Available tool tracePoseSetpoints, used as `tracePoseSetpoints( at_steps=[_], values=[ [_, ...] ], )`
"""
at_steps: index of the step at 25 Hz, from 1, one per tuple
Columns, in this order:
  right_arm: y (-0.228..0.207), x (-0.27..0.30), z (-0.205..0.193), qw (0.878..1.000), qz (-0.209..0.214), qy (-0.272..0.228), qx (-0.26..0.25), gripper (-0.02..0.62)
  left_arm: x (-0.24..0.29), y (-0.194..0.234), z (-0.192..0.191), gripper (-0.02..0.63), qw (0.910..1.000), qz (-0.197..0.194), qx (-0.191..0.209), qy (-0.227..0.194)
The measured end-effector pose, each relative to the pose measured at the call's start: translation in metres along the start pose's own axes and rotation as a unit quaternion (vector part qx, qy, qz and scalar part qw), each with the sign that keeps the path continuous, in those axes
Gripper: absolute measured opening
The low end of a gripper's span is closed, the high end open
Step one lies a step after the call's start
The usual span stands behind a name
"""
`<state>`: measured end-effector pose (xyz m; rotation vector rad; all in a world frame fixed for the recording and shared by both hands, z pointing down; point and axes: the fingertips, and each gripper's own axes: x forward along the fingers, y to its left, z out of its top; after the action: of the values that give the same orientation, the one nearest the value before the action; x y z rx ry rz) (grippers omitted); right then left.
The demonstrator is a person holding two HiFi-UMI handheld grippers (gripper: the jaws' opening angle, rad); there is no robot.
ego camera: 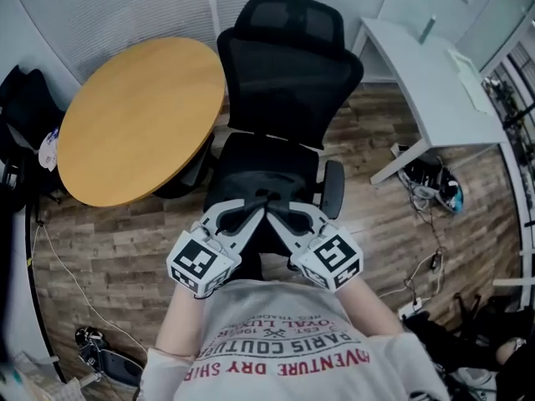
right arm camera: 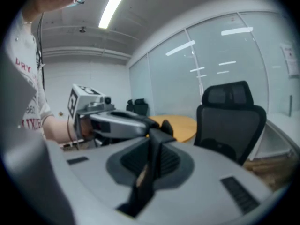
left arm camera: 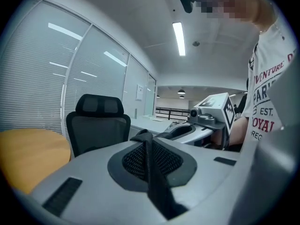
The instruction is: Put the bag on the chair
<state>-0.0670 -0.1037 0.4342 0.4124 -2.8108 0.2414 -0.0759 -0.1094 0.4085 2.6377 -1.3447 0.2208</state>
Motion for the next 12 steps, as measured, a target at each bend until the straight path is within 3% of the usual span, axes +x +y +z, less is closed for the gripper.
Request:
tracePoseSetpoints(
  at_steps=[12],
  values=[
    [-0.113,0.072,0.028,0.994,-0.098,0.002,0.054,0.044,0.076,0.103,0.015,0.051,0.9898,-0.135,0.029,0.034]
  ],
)
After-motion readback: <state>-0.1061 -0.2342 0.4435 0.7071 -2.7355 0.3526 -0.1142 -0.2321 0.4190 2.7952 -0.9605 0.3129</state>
